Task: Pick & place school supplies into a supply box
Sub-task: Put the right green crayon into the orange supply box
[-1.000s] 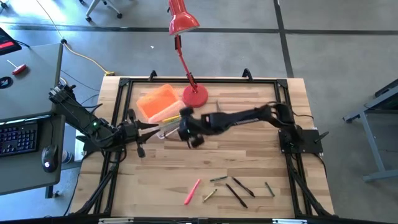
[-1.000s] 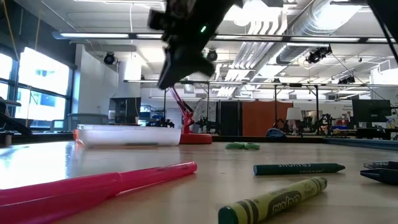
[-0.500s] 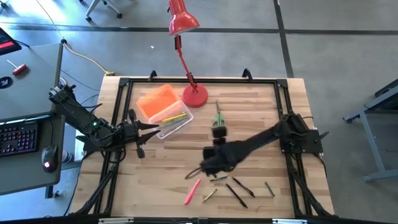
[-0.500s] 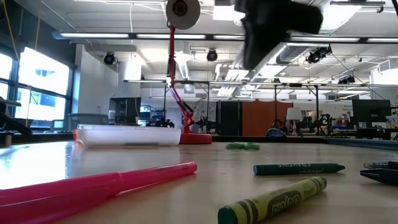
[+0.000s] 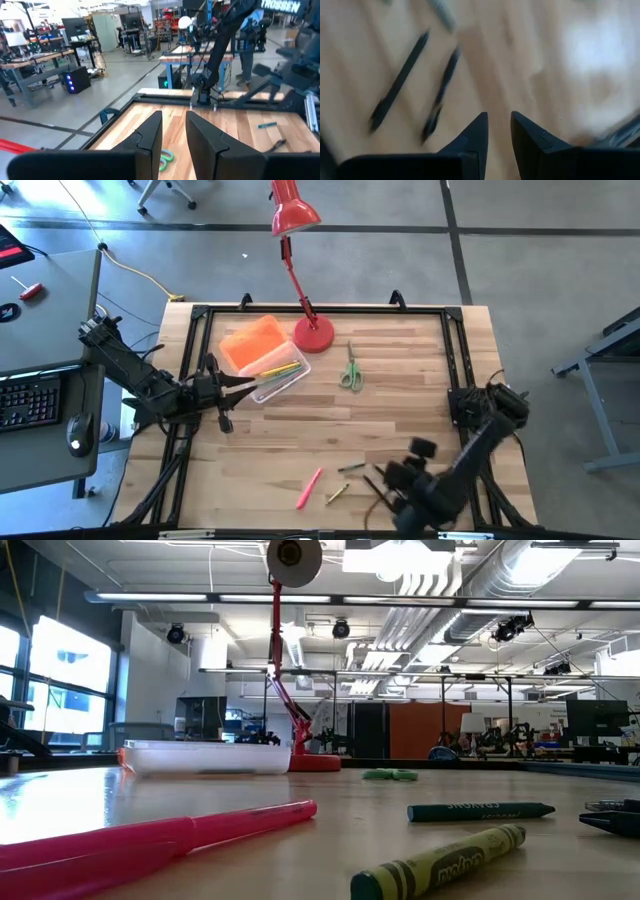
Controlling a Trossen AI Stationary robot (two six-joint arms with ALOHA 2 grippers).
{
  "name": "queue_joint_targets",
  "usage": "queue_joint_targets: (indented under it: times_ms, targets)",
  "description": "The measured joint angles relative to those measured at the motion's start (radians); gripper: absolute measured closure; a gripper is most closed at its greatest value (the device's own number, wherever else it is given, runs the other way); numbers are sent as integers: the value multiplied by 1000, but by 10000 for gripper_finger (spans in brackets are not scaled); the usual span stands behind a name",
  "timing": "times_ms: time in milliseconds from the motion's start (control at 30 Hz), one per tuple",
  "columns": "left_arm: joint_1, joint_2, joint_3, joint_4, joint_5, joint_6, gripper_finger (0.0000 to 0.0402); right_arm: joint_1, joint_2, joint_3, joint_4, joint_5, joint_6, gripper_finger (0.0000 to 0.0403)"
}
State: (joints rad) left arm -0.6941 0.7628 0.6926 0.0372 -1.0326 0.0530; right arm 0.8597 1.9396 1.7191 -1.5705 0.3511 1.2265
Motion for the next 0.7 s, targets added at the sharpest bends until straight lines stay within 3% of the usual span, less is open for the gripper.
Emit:
queue_joint_targets:
  times_ms: [133, 333, 433, 533, 600, 700]
  targets:
    - [0, 0, 0, 51, 0, 52, 284, 55, -1, 0, 0, -68, 127, 351]
    - [0, 0, 0, 104, -1, 165, 284, 159, -60, -19, 5, 26, 335, 370]
    - [0, 0, 0, 131, -1, 215, 284, 200, -138, -147, 1, -31, 515, 378]
    - [0, 0, 0, 152, -1, 253, 284, 217, -215, -336, 43, -212, 647, 384]
    - [0, 0, 0, 156, -1, 264, 284, 217, -264, -452, 161, -292, 685, 386]
    - [0, 0, 0, 164, -1, 265, 284, 203, -325, -582, 407, -308, 695, 384]
